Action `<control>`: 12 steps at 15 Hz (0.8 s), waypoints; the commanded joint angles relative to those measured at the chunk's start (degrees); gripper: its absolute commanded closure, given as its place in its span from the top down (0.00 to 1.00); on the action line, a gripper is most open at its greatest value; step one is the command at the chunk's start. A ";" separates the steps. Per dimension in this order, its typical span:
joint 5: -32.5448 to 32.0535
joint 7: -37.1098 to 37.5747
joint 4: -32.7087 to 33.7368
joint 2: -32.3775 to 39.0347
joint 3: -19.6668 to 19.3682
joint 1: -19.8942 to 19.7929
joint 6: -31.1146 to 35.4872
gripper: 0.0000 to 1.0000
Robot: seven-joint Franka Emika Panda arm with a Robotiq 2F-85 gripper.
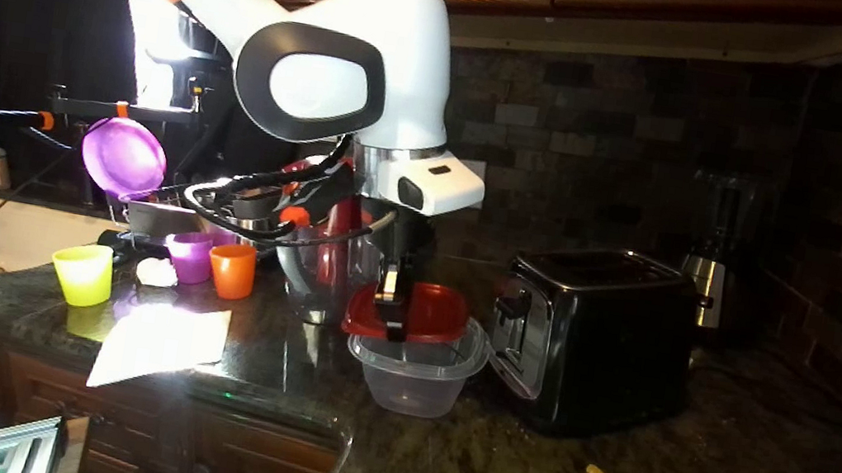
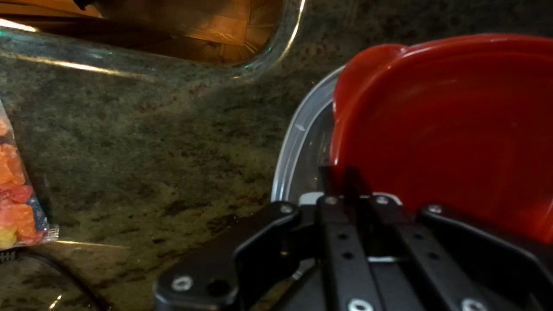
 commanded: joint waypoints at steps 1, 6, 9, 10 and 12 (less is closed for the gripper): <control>-1.08 4.52 -0.71 0.33 0.91 -1.01 0.28 0.02; -1.28 6.52 -1.22 -0.11 0.64 -1.71 0.81 0.02; -2.00 7.23 -1.25 0.10 0.75 -2.32 0.92 0.02; -2.30 7.36 -1.32 0.08 0.77 -2.45 0.91 0.02; -2.99 7.66 -1.42 0.02 0.78 -2.70 0.78 0.02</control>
